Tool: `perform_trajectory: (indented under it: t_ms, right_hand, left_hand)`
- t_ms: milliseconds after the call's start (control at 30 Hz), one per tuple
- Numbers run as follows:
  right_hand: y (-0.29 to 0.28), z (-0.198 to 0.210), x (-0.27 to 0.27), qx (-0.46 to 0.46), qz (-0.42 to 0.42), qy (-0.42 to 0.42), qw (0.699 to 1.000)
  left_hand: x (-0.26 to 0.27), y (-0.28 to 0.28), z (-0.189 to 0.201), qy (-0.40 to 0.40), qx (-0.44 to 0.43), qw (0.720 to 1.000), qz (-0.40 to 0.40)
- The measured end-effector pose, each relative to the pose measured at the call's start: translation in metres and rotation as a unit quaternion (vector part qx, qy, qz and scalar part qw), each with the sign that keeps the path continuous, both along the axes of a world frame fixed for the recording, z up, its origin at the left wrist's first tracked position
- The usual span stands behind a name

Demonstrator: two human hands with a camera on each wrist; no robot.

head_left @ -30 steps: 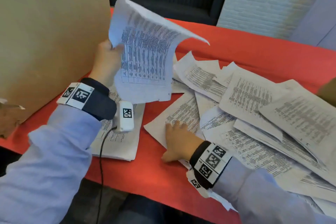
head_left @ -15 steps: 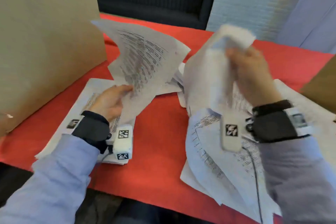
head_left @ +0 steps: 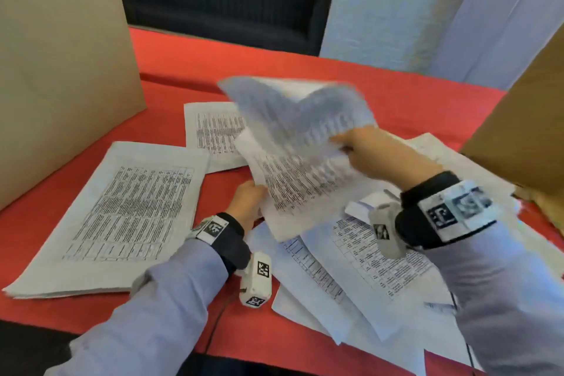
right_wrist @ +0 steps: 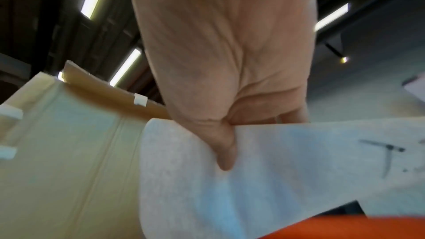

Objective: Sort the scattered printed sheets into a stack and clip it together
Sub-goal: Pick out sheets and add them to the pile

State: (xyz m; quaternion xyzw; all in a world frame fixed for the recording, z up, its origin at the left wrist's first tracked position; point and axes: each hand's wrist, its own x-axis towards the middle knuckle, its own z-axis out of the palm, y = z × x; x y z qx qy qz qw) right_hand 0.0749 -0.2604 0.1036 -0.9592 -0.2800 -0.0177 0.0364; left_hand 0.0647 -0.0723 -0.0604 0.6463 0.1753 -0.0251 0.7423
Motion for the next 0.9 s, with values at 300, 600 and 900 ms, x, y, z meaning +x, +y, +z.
perform_trajectory:
  t_ms: [300, 600, 900]
  right_hand:
    - [0.004, -0.114, -0.003, -0.055, 0.017, 0.157, 0.986]
    - [-0.025, -0.098, 0.017, 0.127, 0.058, 0.374, 0.917]
    - [-0.076, -0.140, 0.089, -0.094, -0.156, 0.245, 0.952]
  left_hand:
    - [0.004, 0.005, -0.026, 0.022, -0.137, 0.990, 0.024]
    - [0.001, 0.001, -0.033, -0.075, 0.013, 0.997, 0.004]
    - [0.000, 0.004, -0.036, -0.116, 0.051, 0.985, 0.120]
